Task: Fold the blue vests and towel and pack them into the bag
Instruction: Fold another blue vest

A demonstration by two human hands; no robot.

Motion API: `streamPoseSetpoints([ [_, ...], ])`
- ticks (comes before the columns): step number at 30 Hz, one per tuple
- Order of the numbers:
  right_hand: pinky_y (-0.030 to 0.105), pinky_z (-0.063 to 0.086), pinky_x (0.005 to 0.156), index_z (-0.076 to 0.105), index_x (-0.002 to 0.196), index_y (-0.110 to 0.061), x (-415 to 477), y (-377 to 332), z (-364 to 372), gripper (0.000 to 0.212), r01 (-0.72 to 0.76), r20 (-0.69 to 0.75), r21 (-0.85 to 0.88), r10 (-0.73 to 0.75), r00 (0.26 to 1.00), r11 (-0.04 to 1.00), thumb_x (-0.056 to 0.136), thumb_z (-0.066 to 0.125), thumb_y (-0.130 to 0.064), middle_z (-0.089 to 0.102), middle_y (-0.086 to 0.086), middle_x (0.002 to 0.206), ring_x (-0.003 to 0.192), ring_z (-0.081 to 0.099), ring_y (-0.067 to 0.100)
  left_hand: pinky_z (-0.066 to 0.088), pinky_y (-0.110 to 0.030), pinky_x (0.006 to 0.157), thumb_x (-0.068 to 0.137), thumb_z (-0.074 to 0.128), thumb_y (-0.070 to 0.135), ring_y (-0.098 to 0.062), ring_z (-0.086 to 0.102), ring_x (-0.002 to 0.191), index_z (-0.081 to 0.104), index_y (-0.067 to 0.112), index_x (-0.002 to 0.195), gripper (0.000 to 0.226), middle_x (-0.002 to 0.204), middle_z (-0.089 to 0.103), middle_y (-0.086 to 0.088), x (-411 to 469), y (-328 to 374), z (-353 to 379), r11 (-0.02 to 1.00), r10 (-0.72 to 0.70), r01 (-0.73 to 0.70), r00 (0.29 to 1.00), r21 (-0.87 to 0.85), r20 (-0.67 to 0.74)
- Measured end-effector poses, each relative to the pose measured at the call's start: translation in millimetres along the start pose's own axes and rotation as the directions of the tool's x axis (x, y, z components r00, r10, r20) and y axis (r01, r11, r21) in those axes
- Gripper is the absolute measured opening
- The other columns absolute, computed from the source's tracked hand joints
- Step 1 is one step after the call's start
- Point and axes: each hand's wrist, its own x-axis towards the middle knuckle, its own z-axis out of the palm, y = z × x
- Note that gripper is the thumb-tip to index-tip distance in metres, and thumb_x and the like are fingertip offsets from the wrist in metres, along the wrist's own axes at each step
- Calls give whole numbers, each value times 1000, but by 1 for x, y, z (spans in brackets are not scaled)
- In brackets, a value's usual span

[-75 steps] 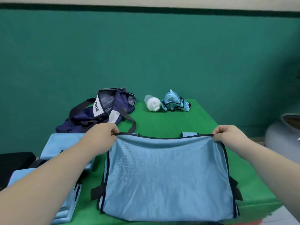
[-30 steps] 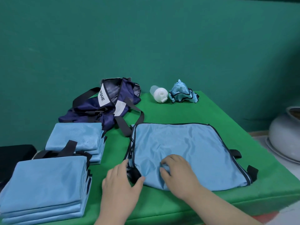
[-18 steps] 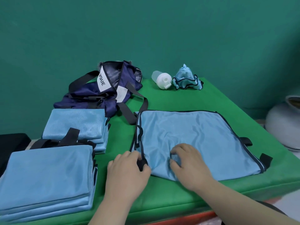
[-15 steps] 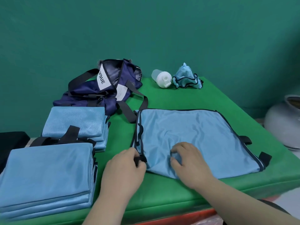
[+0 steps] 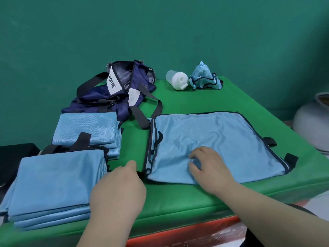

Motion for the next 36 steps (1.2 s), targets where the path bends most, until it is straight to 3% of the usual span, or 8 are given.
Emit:
streamPoseSetpoints([
  [4,24,32,102,63,116,-23,-2,0,1,26,17,-18,-3,-17,1000,1000,96,52,-35,57,-12,117,115,47,10,47,-40,78,84,35,35,-26,47,105,48,24,118,38,110,55,-1,-5,16,3,994,75,-62,986,89,-150],
  [7,25,32,100,64,112,-23,-2,1,3,25,24,-27,-4,-24,999,1000,93,52,-35,57,-12,114,113,48,11,51,-43,81,76,43,28,-28,56,106,61,21,115,44,112,60,-2,-1,34,14,936,344,-351,896,26,-279],
  [10,25,33,98,65,108,-22,-1,2,4,27,28,-32,6,-28,999,1000,89,51,-35,59,-10,111,110,49,12,48,-37,89,75,38,16,-21,57,108,60,26,118,50,114,59,5,7,51,40,810,586,-585,808,45,-56],
  [14,23,33,98,65,107,-22,-2,4,5,22,21,-40,40,-19,999,999,90,53,-30,60,-12,114,112,50,12,40,-35,97,75,27,12,-22,51,119,51,25,130,61,125,52,5,19,43,61,859,508,-511,859,33,68],
  [20,30,39,103,65,110,-25,-1,6,5,34,4,2,61,-4,1000,998,86,44,-36,60,-15,119,116,49,12,37,-31,95,81,44,6,-18,38,126,45,29,136,60,136,40,8,25,30,61,916,399,-399,917,52,4],
  [29,5,31,100,60,95,-44,-11,5,-13,25,71,-206,459,28,978,885,88,52,-21,64,-22,116,124,47,-9,44,-49,96,62,36,12,-25,60,94,68,26,99,51,97,60,4,23,37,67,919,395,-389,906,70,-154],
  [33,5,25,103,67,113,-23,-19,18,-40,30,106,-118,289,-75,990,952,92,48,-32,61,-14,118,120,49,1,52,-47,91,54,51,10,-21,64,84,71,26,91,45,90,63,6,21,56,78,853,522,-513,838,96,-157],
  [36,23,27,109,65,117,-18,-31,48,-59,41,153,-57,40,-150,987,987,93,41,-40,62,-4,122,122,50,15,52,-34,73,53,67,6,-19,62,82,70,28,93,45,91,62,8,23,62,90,829,560,-552,820,95,-118],
])
